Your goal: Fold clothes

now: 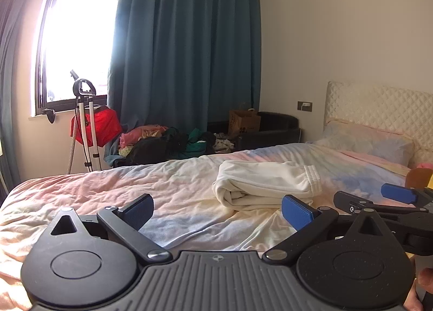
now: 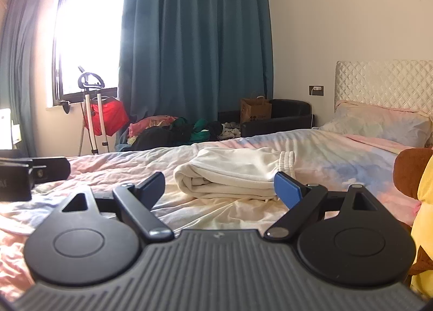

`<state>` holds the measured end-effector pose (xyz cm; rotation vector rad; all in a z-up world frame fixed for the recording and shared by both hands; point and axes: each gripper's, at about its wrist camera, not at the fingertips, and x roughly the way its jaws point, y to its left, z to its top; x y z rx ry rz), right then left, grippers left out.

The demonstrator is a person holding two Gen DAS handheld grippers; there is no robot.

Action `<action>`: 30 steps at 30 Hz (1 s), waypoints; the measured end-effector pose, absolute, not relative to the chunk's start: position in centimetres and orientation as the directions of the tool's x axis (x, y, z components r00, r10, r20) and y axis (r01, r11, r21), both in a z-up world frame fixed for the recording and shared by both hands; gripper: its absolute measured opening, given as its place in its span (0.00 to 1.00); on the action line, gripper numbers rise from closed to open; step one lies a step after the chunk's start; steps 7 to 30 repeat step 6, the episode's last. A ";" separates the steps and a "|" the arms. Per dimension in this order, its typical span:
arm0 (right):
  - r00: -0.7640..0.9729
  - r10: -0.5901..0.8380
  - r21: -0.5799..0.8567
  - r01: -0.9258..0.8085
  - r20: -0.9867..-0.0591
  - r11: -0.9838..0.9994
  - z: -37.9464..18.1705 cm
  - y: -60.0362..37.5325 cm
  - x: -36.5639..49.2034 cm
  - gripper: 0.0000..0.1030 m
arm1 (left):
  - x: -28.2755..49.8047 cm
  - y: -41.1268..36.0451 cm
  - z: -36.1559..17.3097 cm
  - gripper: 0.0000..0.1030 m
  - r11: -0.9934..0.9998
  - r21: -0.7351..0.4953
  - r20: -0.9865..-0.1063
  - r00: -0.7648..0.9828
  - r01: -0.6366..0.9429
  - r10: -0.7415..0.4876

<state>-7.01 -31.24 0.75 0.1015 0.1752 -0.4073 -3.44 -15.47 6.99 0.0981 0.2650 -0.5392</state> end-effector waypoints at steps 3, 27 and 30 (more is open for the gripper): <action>0.901 -0.387 0.070 0.406 -0.194 0.911 0.7 -31.3 -7.0 0.86 | -3.3 -15.3 6.9 1.00 0.855 0.017 -0.281 0.823 0.518 -0.493; 0.902 -0.383 0.069 0.403 -0.202 0.913 0.6 -31.3 -6.9 0.86 | -3.2 -15.3 7.0 1.00 0.857 0.017 -0.284 0.824 0.515 -0.490; 0.902 -0.383 0.069 0.403 -0.202 0.913 0.6 -31.3 -6.9 0.86 | -3.2 -15.3 7.0 1.00 0.857 0.017 -0.284 0.824 0.515 -0.490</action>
